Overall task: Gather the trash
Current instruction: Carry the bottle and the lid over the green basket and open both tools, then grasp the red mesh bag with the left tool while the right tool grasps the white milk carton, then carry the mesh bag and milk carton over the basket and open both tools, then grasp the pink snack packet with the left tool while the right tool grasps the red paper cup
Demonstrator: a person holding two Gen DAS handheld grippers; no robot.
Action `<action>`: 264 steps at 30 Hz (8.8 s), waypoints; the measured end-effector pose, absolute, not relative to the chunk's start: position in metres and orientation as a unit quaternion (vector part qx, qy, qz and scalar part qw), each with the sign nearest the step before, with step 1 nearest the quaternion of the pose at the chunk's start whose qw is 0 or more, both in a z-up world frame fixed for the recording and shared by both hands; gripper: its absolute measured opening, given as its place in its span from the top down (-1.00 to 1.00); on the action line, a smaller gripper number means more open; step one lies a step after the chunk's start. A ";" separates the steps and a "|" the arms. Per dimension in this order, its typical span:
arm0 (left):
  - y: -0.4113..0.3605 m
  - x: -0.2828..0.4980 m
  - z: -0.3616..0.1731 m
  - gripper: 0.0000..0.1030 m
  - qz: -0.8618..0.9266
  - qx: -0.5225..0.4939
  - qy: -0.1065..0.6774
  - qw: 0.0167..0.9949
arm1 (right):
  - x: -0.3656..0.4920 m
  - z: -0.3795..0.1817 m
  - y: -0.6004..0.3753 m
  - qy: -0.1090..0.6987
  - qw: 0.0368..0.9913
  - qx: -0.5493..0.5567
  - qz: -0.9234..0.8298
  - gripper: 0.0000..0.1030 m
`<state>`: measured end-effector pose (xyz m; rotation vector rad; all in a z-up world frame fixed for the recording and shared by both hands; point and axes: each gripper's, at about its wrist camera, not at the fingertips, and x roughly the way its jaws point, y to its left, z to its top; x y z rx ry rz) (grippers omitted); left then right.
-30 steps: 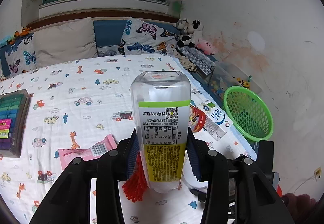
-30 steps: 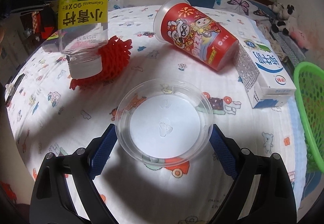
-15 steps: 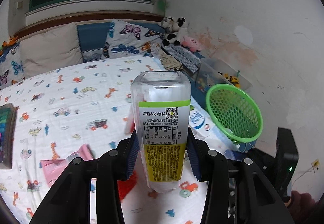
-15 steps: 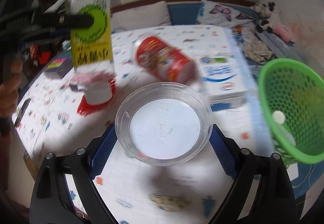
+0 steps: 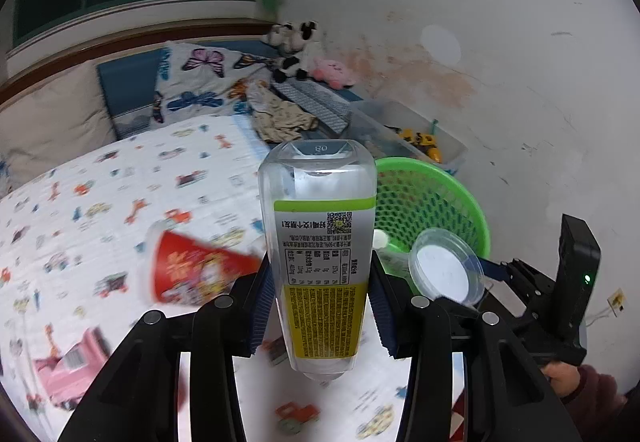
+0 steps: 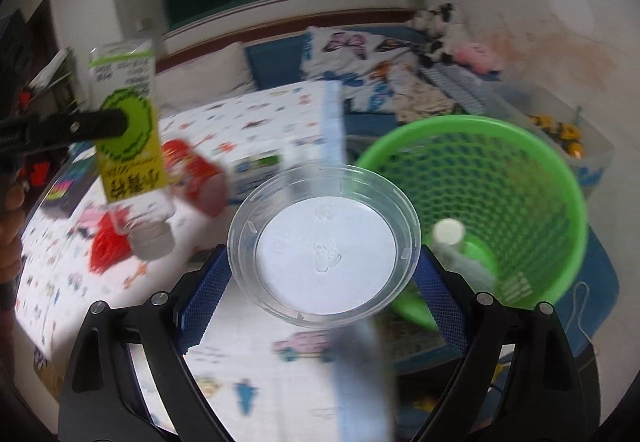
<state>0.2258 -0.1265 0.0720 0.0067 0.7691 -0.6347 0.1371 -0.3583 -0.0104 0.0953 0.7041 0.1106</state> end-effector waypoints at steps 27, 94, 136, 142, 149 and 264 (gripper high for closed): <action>-0.287 0.284 0.062 0.17 -0.359 0.025 0.370 0.857 | 0.154 -0.033 -0.446 0.355 0.932 0.058 -0.043 -0.82; -0.013 0.212 -0.059 0.11 -0.126 0.050 0.463 0.876 | 0.212 -0.021 -0.266 0.402 0.902 -0.023 0.158 -0.78; -0.011 0.198 -0.031 0.45 -0.175 0.019 0.435 0.883 | 0.300 -0.052 -0.236 0.452 0.873 -0.096 0.157 -0.28; -0.018 0.196 -0.020 0.45 -0.185 0.021 0.426 0.886 | 0.283 -0.025 -0.251 0.431 0.886 -0.066 0.157 -0.28; -0.036 0.196 -0.007 0.45 -0.206 0.023 0.414 0.886 | 0.260 0.002 -0.272 0.412 0.898 -0.034 0.151 -0.27; 0.082 0.222 -0.035 -0.80 -0.170 0.182 0.440 0.863 | 0.301 -0.045 -0.122 0.458 0.804 -0.250 0.286 -0.82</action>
